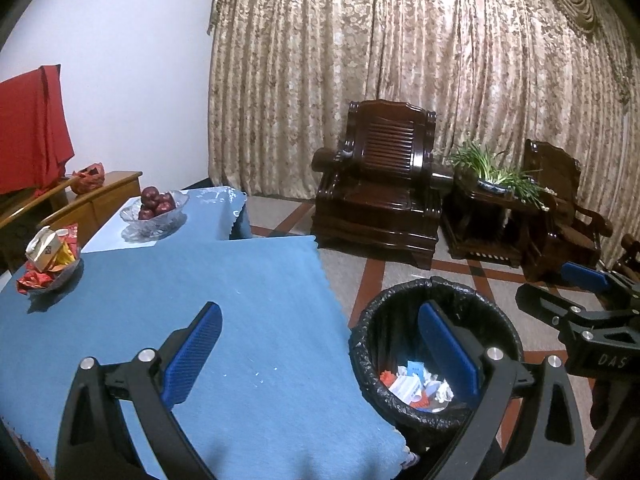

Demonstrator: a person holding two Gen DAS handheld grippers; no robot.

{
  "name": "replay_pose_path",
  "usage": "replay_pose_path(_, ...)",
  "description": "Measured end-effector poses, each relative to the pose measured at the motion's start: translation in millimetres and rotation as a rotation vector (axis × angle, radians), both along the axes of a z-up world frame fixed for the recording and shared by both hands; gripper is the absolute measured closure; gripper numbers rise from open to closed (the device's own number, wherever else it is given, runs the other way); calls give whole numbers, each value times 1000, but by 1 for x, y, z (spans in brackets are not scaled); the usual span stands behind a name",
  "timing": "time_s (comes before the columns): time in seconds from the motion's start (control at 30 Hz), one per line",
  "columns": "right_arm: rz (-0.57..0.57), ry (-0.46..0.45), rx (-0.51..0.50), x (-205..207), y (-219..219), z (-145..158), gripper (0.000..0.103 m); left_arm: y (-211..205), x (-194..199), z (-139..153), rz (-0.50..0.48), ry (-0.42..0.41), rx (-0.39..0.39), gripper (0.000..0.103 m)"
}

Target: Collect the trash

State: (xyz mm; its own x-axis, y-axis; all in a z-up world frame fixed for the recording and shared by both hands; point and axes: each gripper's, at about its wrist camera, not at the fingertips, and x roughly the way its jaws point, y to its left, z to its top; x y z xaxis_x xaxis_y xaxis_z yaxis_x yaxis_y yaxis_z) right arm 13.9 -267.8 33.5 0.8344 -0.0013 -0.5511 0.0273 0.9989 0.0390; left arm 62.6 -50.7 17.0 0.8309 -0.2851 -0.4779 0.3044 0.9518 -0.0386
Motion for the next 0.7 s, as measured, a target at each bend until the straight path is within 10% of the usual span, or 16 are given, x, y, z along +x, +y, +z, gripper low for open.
replay_pose_path(0.7,1,-2,-1,0,-1,2,5,2,1,0,-1,0,2,6)
